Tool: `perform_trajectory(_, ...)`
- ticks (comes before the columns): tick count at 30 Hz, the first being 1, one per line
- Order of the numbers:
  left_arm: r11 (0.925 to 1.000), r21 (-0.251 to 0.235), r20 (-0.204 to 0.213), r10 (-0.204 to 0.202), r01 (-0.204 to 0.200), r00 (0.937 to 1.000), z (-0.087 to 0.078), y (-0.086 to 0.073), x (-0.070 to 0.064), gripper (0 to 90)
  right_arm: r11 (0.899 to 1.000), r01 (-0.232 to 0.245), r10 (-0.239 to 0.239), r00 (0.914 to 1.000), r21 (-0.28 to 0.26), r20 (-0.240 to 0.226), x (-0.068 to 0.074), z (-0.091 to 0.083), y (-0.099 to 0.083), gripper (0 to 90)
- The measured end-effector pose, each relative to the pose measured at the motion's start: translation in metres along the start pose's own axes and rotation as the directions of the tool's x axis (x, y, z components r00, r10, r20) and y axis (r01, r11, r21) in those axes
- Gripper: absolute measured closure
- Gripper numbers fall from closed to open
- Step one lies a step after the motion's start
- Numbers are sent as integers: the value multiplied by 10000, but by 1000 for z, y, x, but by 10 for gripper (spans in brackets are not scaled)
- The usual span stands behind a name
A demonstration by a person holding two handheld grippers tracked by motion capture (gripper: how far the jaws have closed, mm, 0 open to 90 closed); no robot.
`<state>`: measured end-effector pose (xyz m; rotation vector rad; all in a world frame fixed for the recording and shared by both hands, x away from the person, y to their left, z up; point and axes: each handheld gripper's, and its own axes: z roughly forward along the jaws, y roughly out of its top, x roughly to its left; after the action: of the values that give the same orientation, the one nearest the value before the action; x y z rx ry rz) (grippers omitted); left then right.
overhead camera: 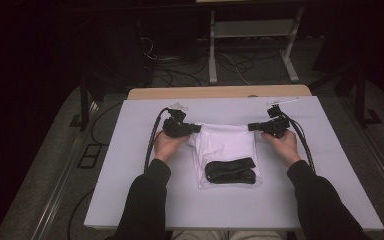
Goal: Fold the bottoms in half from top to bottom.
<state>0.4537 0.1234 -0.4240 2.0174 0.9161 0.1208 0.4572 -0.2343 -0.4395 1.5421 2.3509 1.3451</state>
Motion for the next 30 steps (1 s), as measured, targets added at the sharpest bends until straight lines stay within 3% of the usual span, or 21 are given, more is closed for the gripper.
perform_trajectory(10,9975,-673,-617,-267,225,9977,5,7,21,841,9991,69,-68,10000,-428,39,-3,9,24,855)
perform_trajectory(13,9924,-1183,-764,-419,327,9962,8,7,25,838,9989,-150,156,9998,-443,133,-6,15,30,855)
perform_trajectory(18,9879,-1364,-714,-846,743,9939,13,3,31,821,9972,-568,571,9984,-493,44,-12,22,33,843)
perform_trajectory(19,9847,-1446,-754,-1092,975,9911,14,2,32,792,9971,-592,592,9982,-482,-21,-13,23,32,823)
perform_trajectory(20,9806,-1559,-774,-1319,1187,9882,13,1,32,693,9971,-596,594,9982,-480,-56,-13,24,31,732)
perform_trajectory(22,9727,-1661,-450,-1716,1620,9841,12,1,34,637,9983,-341,342,9994,-473,16,-13,23,30,618)
perform_trajectory(26,9722,-1751,-836,-1723,1557,9815,8,1,29,381,9991,-63,54,9997,-421,-220,-14,20,26,417)
perform_trajectory(28,9635,-1979,-740,-1979,1801,9774,5,0,29,275,9987,200,-204,9998,-463,-89,-13,17,24,345)
perform_trajectory(30,9620,-1924,-645,-2096,1940,9757,2,0,29,177,9986,331,-335,9994,-419,-86,-12,15,22,251)
